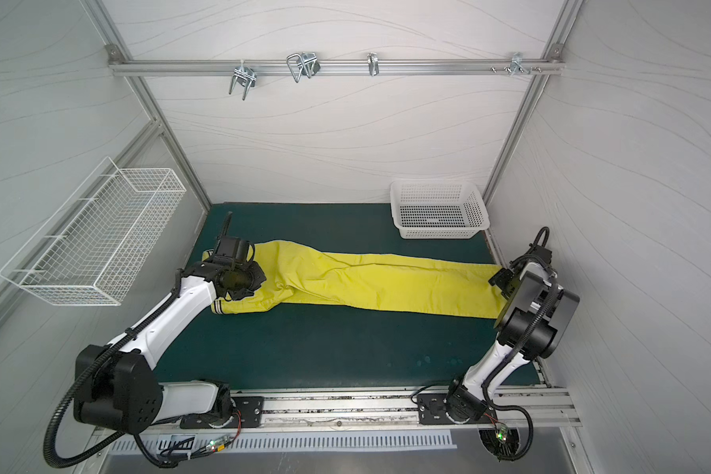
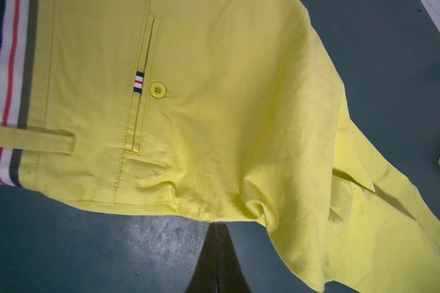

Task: Roll up the long pants
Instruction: Fold the long pant at the center of the board.

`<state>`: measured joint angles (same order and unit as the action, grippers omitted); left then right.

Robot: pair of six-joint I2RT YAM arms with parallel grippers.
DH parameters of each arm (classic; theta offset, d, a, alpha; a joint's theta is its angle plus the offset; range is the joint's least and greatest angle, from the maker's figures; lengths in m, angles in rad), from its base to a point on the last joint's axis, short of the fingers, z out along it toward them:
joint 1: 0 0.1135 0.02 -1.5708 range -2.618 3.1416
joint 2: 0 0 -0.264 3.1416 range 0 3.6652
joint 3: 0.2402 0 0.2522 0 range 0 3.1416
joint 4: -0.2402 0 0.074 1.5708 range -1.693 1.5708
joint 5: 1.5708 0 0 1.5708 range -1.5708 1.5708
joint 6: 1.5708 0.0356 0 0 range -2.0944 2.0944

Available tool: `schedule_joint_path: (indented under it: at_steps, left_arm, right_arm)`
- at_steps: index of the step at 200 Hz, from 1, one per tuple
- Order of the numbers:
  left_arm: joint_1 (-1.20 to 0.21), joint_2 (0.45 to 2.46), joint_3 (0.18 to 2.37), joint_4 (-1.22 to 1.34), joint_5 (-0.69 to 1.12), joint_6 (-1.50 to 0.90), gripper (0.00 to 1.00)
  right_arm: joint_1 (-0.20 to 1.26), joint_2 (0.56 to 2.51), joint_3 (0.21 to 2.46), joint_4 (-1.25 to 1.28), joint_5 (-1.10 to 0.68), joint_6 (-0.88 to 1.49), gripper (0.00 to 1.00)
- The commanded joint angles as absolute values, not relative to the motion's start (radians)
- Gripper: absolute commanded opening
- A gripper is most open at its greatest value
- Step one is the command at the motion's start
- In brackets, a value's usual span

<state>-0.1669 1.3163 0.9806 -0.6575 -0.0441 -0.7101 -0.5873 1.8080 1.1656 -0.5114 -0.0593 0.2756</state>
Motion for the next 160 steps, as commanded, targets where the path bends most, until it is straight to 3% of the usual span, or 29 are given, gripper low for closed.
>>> schedule_joint_path:
  at_steps: [1, 71, 89, 103, 114, 119, 135, 142, 160]
  left_arm:
    - [-0.169, 1.323, 1.001, -0.661, -0.038, -0.712, 0.00]
    - [-0.169, 1.319, 1.010, -0.676, -0.051, -0.699, 0.00]
    - [-0.169, 1.321, 1.010, -0.678, -0.051, -0.701, 0.00]
    - [-0.169, 1.321, 1.008, -0.675, -0.051, -0.702, 0.00]
    - [-0.169, 1.319, 1.005, -0.674, -0.051, -0.703, 0.00]
    - [-0.169, 1.319, 1.002, -0.671, -0.051, -0.704, 0.00]
    - [-0.169, 1.318, 0.996, -0.670, -0.049, -0.708, 0.00]
    - [-0.169, 1.317, 0.992, -0.667, -0.048, -0.710, 0.00]
    - [-0.169, 1.314, 0.983, -0.665, -0.045, -0.715, 0.00]
  right_arm:
    - [-0.613, 1.828, 1.183, -0.535, -0.069, 0.287, 0.99]
    - [-0.621, 1.871, 1.192, -0.500, -0.100, 0.290, 0.99]
    - [-0.621, 1.884, 1.186, -0.489, -0.120, 0.295, 0.93]
    - [-0.620, 1.881, 1.174, -0.477, -0.139, 0.296, 0.80]
    - [-0.620, 1.874, 1.164, -0.465, -0.152, 0.297, 0.52]
    - [-0.619, 1.869, 1.161, -0.466, -0.151, 0.299, 0.46]
    - [-0.616, 1.862, 1.158, -0.465, -0.151, 0.299, 0.15]
    - [-0.615, 1.862, 1.156, -0.465, -0.152, 0.299, 0.08]
    - [-0.611, 1.862, 1.153, -0.465, -0.155, 0.299, 0.00]
